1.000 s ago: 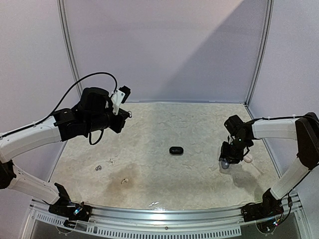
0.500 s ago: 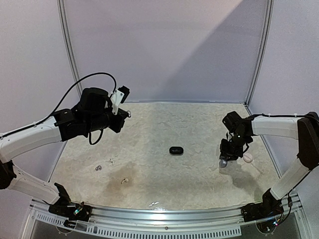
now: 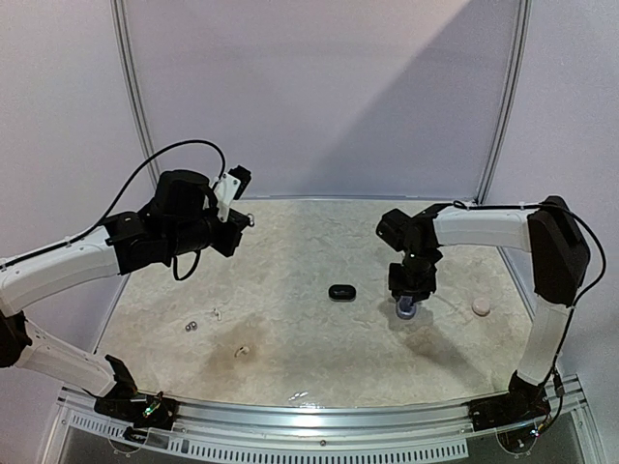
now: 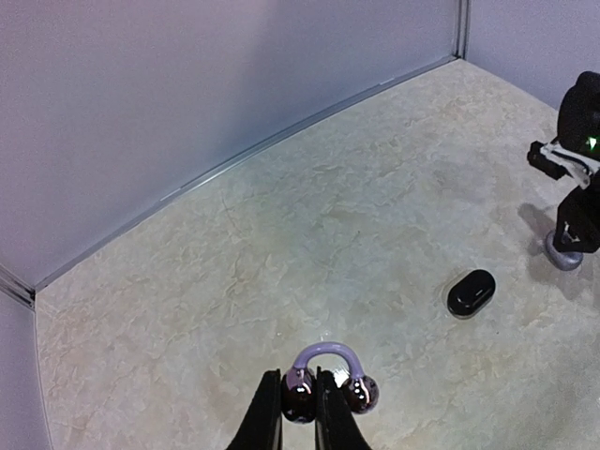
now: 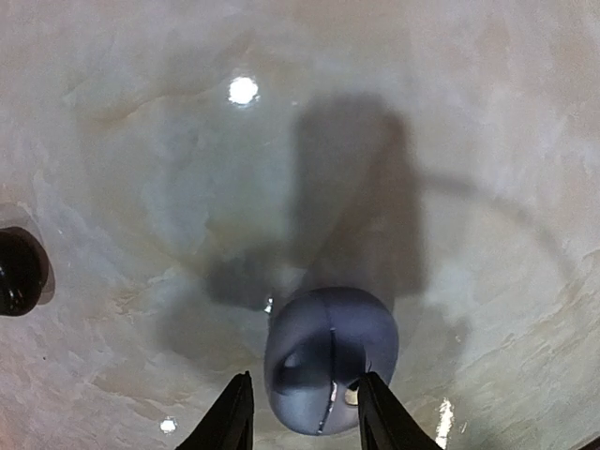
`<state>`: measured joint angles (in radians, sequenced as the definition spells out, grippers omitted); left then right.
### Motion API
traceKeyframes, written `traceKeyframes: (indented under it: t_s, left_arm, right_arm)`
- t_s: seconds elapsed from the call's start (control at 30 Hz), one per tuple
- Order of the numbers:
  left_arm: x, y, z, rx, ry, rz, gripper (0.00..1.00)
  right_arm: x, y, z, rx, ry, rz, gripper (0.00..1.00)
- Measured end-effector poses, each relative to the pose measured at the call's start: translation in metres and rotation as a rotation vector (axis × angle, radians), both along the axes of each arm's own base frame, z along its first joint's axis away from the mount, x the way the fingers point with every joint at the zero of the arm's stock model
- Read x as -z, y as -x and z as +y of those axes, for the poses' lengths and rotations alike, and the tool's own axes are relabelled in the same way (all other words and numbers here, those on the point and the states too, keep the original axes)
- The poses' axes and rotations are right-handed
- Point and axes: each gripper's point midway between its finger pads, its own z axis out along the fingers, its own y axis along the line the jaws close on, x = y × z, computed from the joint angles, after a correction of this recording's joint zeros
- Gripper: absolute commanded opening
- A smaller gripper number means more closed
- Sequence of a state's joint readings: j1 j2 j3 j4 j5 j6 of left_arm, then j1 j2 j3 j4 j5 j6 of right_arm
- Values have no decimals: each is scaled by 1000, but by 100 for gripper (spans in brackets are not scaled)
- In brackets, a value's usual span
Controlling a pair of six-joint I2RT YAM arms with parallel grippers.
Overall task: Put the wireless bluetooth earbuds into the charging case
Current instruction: Pass from the left arm to the right
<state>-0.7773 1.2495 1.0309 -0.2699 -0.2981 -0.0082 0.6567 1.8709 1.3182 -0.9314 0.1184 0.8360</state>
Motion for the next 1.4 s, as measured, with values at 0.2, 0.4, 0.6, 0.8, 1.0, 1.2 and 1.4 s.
traceKeyframes:
  t_s: [0.2,0.4,0.6,0.8,1.0,1.2,1.4]
  left_arm:
    - [1,2,-5,38,5,-4,0]
    - [-3,8,-13,127,-4,-77,0]
    - [-46,22,-34,297,36,-279,0]
    - [-69,34,-58,424,31,-417,0]
    - [-69,31,-71,460,6,-443,0]
    - [-67,30,-75,466,-10,-445,0]
    - [-72,30,-75,464,-13,-459,0]
  right_arm:
    - [-10,-4,28,-98,-19,-16,56]
    - [-79,-33,66,-209,-181,-179,57]
    - [-240,-23,142,-453,-701,-537,55]
    - [-354,14,212,-693,-1057,-728,57]
    - [-328,28,252,-778,-1090,-654,46]
    - [-312,24,260,-785,-1061,-618,31]
    - [-313,23,258,-786,-1045,-627,32]
